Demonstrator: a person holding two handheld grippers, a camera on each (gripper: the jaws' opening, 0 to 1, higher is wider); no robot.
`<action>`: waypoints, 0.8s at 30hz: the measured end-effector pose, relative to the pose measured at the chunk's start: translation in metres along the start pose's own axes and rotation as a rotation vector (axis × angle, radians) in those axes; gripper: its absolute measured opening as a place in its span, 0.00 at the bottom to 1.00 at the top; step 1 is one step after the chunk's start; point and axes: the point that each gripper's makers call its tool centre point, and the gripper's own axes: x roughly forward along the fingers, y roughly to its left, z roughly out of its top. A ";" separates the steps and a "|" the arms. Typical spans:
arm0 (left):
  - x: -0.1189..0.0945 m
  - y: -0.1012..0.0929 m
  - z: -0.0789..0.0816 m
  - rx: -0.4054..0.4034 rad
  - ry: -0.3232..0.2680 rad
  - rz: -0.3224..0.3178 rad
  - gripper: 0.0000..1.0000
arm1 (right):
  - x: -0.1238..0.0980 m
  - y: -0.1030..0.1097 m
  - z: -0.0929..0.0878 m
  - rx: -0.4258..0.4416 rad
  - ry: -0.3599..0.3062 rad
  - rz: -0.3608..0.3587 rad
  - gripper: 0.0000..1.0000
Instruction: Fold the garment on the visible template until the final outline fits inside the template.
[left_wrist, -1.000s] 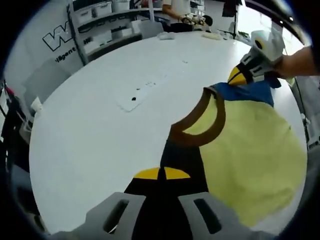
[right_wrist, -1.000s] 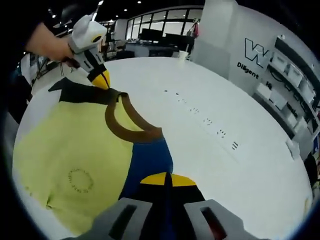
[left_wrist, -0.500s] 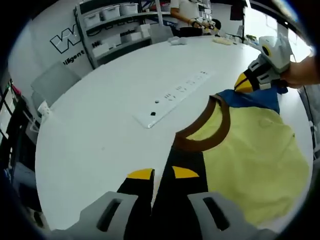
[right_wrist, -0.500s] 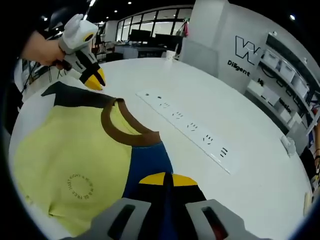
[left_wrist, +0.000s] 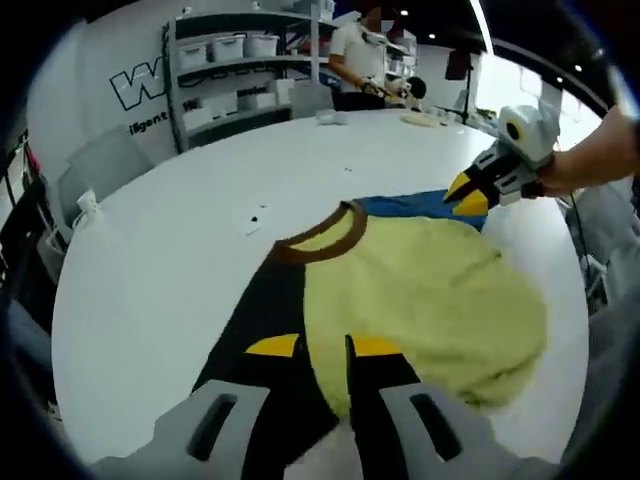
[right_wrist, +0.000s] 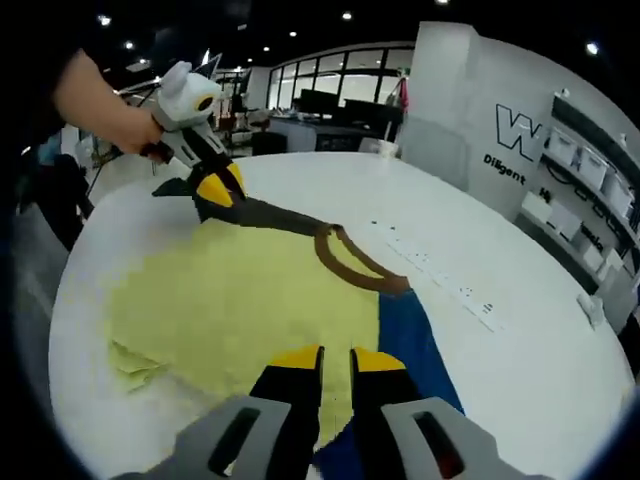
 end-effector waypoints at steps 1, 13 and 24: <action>-0.006 -0.009 -0.008 0.000 0.000 -0.013 0.20 | -0.002 0.011 -0.001 0.009 -0.010 0.024 0.04; -0.023 -0.096 -0.053 0.072 0.015 -0.138 0.27 | -0.021 0.109 -0.030 -0.015 -0.006 0.156 0.09; -0.013 -0.139 -0.069 0.164 0.046 -0.209 0.31 | -0.025 0.146 -0.040 -0.050 -0.011 0.208 0.14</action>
